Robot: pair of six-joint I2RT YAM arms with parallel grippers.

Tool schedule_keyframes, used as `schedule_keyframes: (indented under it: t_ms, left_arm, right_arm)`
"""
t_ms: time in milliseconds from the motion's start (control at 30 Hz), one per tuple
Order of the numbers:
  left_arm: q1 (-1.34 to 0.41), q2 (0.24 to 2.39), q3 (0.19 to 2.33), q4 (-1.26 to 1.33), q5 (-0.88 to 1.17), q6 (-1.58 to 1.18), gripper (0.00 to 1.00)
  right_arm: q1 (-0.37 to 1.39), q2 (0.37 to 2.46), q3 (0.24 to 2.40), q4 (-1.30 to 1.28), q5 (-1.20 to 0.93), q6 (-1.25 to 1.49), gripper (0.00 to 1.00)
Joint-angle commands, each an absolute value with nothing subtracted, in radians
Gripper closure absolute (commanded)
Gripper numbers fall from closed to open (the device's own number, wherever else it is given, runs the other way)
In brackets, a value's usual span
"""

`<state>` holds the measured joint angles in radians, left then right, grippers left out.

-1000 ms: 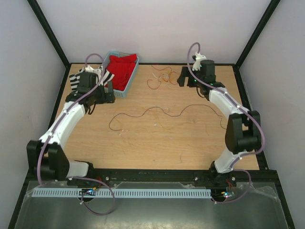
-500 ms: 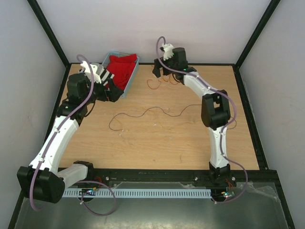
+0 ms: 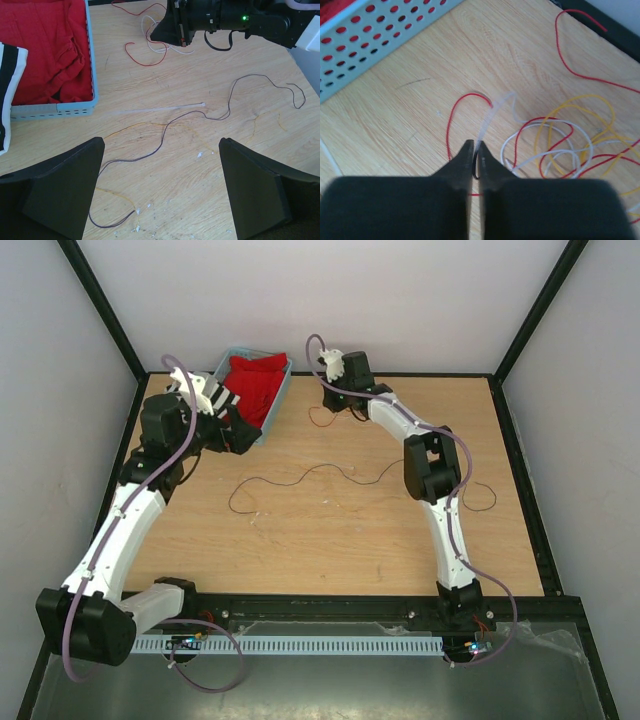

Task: Zip-tie the wires
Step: Untie the cable at the center of the board.

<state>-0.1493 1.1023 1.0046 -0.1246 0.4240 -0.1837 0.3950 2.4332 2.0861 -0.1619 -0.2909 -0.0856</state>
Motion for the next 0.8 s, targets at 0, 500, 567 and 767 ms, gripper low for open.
schedule_keyframes:
  t_ms: [0, 500, 567, 767]
  left_arm:
    - [-0.147, 1.109, 1.013, -0.093, 0.457, -0.174, 0.01]
    - [-0.147, 1.284, 1.19, 0.149, 0.592, -0.312, 0.01]
    - [-0.152, 1.348, 1.241, 0.187, 0.627, -0.338, 0.01]
    - [-0.23, 1.537, 1.383, 0.229, 0.631, -0.273, 0.01]
  right_arm:
    - [0.397, 2.383, 2.136, -0.195, -0.26, -0.11, 0.94]
    - [0.393, 2.013, 2.202, -0.234, -0.016, -0.222, 1.0]
    - [0.389, 1.984, 2.238, -0.234, 0.015, -0.224, 1.0]
    - [0.357, 1.951, 2.309, -0.233, 0.089, -0.236, 1.0]
